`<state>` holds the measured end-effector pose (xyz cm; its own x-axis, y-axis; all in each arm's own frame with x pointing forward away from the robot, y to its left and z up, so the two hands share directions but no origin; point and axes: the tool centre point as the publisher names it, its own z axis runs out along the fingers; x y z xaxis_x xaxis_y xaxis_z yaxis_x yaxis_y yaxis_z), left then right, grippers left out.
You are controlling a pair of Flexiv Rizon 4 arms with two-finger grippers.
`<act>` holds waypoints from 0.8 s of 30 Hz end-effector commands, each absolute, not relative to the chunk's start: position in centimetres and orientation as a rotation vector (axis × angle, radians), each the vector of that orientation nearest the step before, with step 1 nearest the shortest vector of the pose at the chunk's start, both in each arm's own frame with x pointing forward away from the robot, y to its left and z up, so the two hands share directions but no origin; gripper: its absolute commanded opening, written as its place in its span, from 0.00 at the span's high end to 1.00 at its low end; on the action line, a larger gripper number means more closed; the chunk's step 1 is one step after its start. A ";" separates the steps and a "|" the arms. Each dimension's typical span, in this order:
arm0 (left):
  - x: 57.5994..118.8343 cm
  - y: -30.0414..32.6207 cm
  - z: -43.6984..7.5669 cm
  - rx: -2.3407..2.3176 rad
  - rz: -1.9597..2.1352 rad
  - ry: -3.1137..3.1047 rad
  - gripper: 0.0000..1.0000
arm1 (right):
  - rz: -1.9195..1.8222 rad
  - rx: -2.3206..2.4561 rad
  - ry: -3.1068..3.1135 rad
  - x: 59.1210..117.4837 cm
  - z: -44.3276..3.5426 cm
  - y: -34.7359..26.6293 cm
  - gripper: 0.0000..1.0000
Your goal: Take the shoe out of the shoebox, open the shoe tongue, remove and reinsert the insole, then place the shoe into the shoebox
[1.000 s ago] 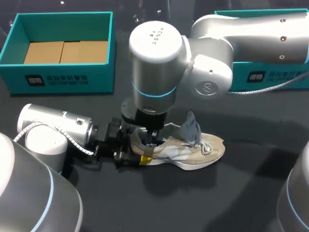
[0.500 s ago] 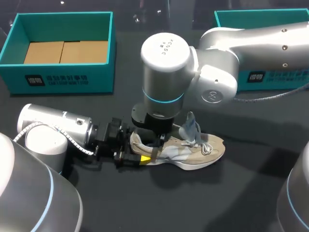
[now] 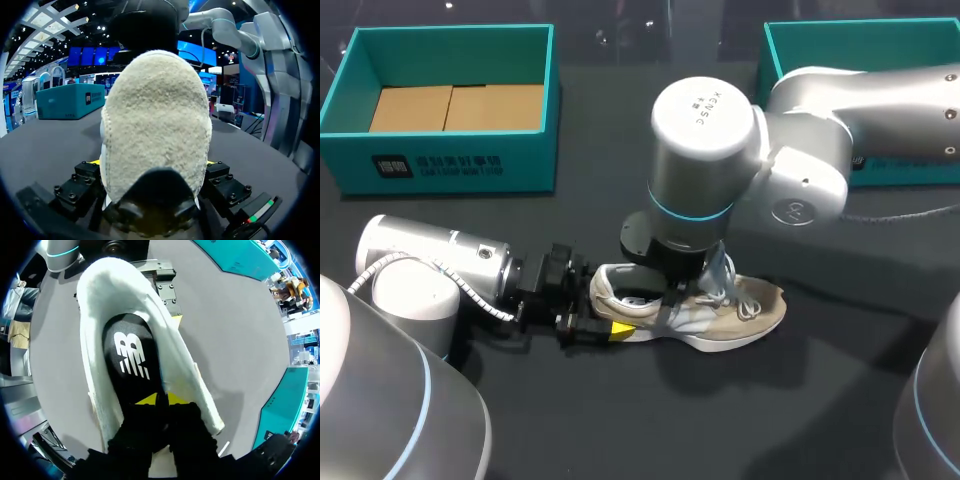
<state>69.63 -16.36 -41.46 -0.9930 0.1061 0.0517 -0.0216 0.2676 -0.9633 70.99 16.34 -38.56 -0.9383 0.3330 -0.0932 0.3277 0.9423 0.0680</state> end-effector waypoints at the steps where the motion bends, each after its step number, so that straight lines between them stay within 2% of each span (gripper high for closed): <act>1: 69.6 -16.6 -41.7 -0.081 1.836 -2.416 1.00 | 0.116 0.508 3.001 71.2 -39.0 15.7 0.70; 7: 69.6 -16.6 -41.7 -0.081 1.836 -2.416 1.00 | 0.125 0.485 3.023 71.8 -39.8 16.2 0.60; 18: 69.6 -16.6 -41.7 -0.081 1.836 -2.416 1.00 | 0.152 0.426 3.111 71.2 -41.7 17.7 0.60; 24: 69.6 -16.6 -41.7 -0.081 1.836 -2.416 1.00 | 0.145 0.456 3.149 69.7 -42.5 17.4 0.63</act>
<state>69.63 -16.32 -41.54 -0.9930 0.1059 0.0522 -0.0221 0.2682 -0.9631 70.34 17.18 -40.44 -0.9583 0.2812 0.0519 0.2848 0.9548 0.0848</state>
